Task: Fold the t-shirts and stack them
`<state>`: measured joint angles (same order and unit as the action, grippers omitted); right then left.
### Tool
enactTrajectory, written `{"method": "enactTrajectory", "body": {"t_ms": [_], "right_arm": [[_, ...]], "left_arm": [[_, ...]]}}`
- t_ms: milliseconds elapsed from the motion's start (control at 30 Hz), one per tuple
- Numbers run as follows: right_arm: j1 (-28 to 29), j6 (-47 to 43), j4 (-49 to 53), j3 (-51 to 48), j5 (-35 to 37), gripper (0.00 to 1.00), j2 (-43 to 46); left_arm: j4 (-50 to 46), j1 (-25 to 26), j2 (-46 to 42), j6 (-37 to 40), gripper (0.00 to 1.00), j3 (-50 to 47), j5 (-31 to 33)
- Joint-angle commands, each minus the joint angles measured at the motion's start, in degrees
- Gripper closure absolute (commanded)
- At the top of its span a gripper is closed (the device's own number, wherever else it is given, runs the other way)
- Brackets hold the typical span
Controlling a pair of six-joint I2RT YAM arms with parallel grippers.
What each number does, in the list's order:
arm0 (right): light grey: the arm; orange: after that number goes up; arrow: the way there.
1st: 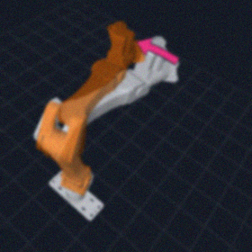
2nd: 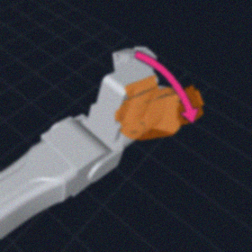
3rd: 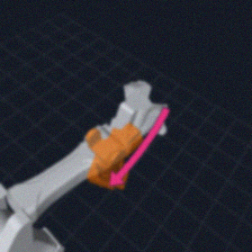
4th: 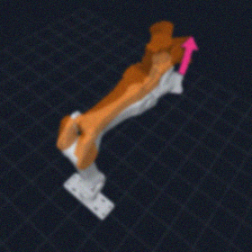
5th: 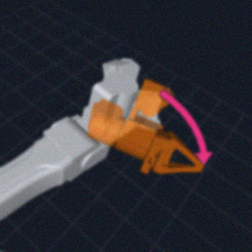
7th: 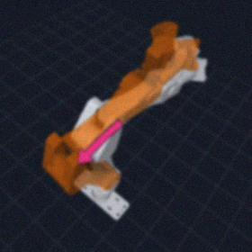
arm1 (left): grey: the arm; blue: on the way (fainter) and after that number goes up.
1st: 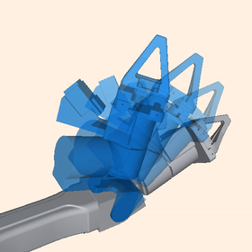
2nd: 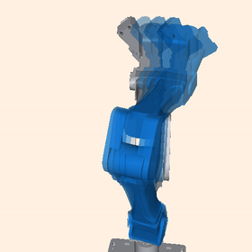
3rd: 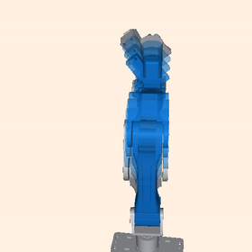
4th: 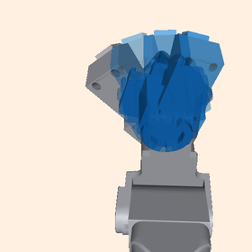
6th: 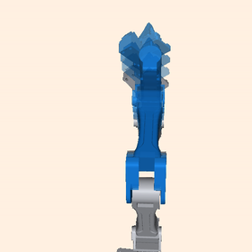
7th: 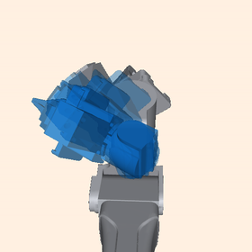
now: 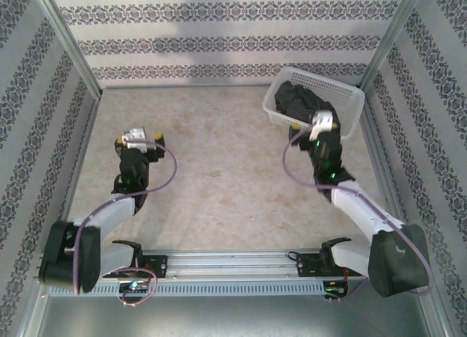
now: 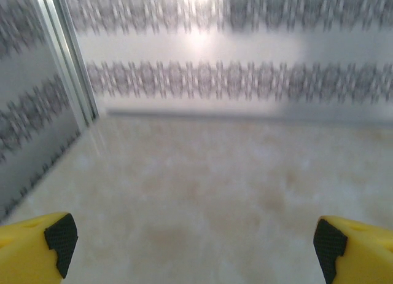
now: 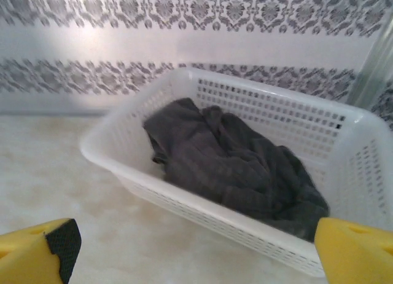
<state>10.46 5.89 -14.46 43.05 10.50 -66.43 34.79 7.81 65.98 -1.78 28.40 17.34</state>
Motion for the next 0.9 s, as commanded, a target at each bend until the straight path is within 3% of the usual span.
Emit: {"method": "enactTrajectory", "body": {"t_ms": [0,33,67,133,167,300,400,567,700,867], "right_arm": [[-7.31,22.02,33.05,16.05,-10.22,0.02,-3.49],[-9.62,24.33,33.66,17.25,-15.78,0.02,-5.57],[-11.61,25.19,31.68,17.91,-22.17,0.02,-7.60],[-12.29,26.99,32.29,20.94,-20.34,0.02,-10.55],[-12.07,27.45,34.36,23.55,-16.95,0.04,-12.20],[-12.17,26.21,45.18,39.58,-11.37,0.05,-22.84],[-12.83,26.31,50.48,48.44,-10.61,0.07,-32.16],[-13.59,28.25,53.91,57.33,-11.50,0.09,-44.66],[-13.62,27.47,56.35,65.33,-14.08,0.12,-54.43],[-13.62,26.27,61.42,77.01,-17.72,0.26,-65.94]], "left_arm": [[-35.82,0.80,-3.33,-14.35,0.00,15.24,11.77],[-40.43,0.57,-3.22,-21.85,0.00,17.56,14.20],[-39.79,-1.37,-3.15,-26.52,0.00,17.44,11.91],[-38.07,-7.07,-2.82,-33.28,0.00,17.60,-3.24],[-37.95,-7.67,-1.82,-36.00,0.00,18.41,-6.40],[-45.71,-4.30,6.04,-33.45,0.00,28.24,-14.69],[-50.09,0.36,9.64,-31.35,0.00,32.69,-15.73],[-49.06,5.97,9.15,-33.62,0.00,31.43,-18.19],[-47.06,8.53,7.99,-37.33,0.00,30.74,-24.11],[-48.46,11.25,5.47,-39.14,0.00,30.54,-26.18]]}}
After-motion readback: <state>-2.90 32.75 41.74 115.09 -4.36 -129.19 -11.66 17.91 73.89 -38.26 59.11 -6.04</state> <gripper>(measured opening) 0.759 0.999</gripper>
